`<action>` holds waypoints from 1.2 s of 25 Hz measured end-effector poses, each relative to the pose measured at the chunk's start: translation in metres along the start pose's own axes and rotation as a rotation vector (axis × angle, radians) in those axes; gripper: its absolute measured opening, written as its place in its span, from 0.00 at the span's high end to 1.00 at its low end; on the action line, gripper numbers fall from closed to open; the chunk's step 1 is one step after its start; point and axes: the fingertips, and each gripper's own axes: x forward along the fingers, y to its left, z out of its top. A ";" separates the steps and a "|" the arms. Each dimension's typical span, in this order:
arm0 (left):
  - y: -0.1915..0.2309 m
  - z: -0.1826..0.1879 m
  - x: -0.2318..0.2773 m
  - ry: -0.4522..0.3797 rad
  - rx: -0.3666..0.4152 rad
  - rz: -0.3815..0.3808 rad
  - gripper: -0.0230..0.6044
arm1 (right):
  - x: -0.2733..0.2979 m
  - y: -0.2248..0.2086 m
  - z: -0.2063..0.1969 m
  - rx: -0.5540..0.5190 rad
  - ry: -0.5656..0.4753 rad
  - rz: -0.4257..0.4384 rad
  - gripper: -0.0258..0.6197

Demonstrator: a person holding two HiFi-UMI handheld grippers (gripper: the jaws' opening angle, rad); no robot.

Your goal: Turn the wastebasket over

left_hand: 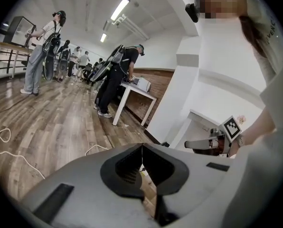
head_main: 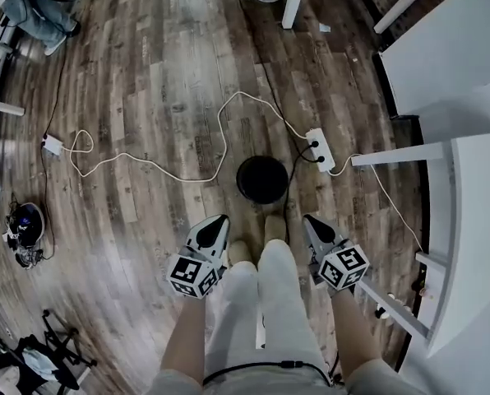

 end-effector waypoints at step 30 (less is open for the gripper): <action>0.172 -0.214 0.221 0.248 -0.321 0.224 0.57 | 0.253 -0.207 -0.145 0.144 0.320 0.096 0.68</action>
